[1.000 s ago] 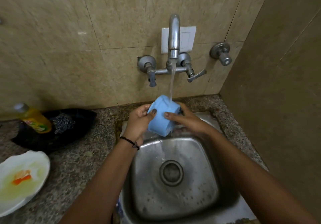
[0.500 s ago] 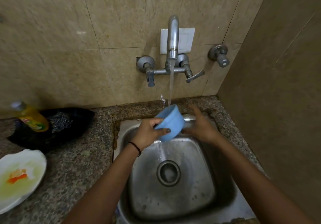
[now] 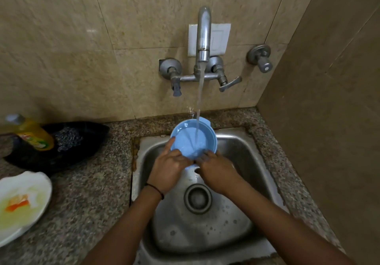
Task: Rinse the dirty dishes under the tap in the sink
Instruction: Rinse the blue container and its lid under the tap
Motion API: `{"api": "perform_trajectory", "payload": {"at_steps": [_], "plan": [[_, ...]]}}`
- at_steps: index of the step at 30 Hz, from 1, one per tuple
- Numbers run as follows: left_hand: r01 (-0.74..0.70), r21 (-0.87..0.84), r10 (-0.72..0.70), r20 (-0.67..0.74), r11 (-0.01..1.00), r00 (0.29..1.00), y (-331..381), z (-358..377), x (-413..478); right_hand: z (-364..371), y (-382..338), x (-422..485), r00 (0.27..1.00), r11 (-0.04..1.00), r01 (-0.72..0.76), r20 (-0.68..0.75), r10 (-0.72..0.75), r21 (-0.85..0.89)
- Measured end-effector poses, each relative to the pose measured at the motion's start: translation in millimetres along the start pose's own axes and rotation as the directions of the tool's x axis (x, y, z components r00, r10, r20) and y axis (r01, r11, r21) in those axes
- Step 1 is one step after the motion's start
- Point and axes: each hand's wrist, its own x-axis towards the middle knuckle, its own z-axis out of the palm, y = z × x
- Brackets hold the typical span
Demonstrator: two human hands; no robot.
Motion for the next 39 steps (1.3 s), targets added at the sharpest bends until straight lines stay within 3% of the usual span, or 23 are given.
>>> {"api": "perform_trajectory", "payload": {"at_steps": [2,6,12,15,18,20,22,24,25,27,29,31,33,36,39], "plan": [[0.032,0.031,-0.031,-0.056,0.999,0.998,-8.6,-2.3,-0.9,-6.7,-4.4,10.9,0.995,0.998,0.048,-0.088,-0.052,-0.044],[0.101,-0.108,-0.109,-0.070,0.989,0.992,-18.2,-5.9,14.3,-24.1,3.4,25.9,0.976,0.991,0.120,-0.177,-0.128,-0.055],[0.129,-0.255,-0.105,0.107,0.958,0.989,-9.3,-3.7,27.4,-54.6,23.0,5.1,0.965,0.986,0.133,-0.241,-0.105,0.105],[0.274,-0.457,-0.246,0.122,0.846,0.962,-0.3,-11.1,32.9,-73.4,28.3,-7.8,0.967,0.924,0.082,-0.254,0.017,0.373],[0.407,-0.716,-0.423,0.171,0.567,0.890,5.4,-26.5,47.3,-83.4,39.9,-17.1,0.959,0.697,0.005,-0.200,0.198,0.717],[0.468,-0.807,-0.478,0.272,0.359,0.835,8.6,-33.9,58.3,-82.0,47.1,-19.9,0.939,0.412,-0.052,-0.096,0.331,0.910],[0.529,-0.840,-0.511,0.405,0.119,0.758,10.8,-32.2,67.6,-77.2,51.5,-20.1,0.905,0.083,-0.110,0.065,0.420,0.990],[0.528,-0.841,-0.519,0.506,-0.118,0.689,14.4,-27.4,73.6,-74.0,51.9,-19.1,0.873,-0.080,-0.186,0.202,0.443,0.979],[0.521,-0.834,-0.526,0.531,-0.183,0.665,17.4,-24.8,73.9,-74.3,52.0,-18.0,0.858,-0.077,-0.222,0.232,0.457,0.972],[0.541,-0.816,-0.547,0.553,-0.203,0.629,23.4,-20.8,71.0,-81.2,53.8,-10.9,0.845,0.027,-0.243,0.198,0.496,0.970],[0.562,-0.801,-0.558,0.568,-0.207,0.604,28.3,-16.5,66.5,-90.8,60.5,6.3,0.819,0.197,-0.205,0.058,0.571,0.959],[0.534,-0.807,-0.575,0.568,-0.252,0.589,32.2,-15.3,64.6,-101.4,69.2,32.4,0.790,0.288,-0.159,-0.054,0.611,0.944],[0.501,-0.817,-0.608,0.558,-0.286,0.564,34.7,-19.0,65.4,-113.4,73.5,60.8,0.752,0.272,-0.126,-0.087,0.654,0.954],[0.486,-0.828,-0.638,0.538,-0.279,0.550,32.9,-22.5,63.7,-119.1,75.9,95.5,0.631,0.125,-0.081,-0.047,0.774,0.989],[0.495,-0.821,-0.656,0.543,-0.284,0.525,28.2,-23.9,58.5,-109.8,68.9,108.3,0.527,0.234,-0.090,-0.153,0.836,0.968]]}}
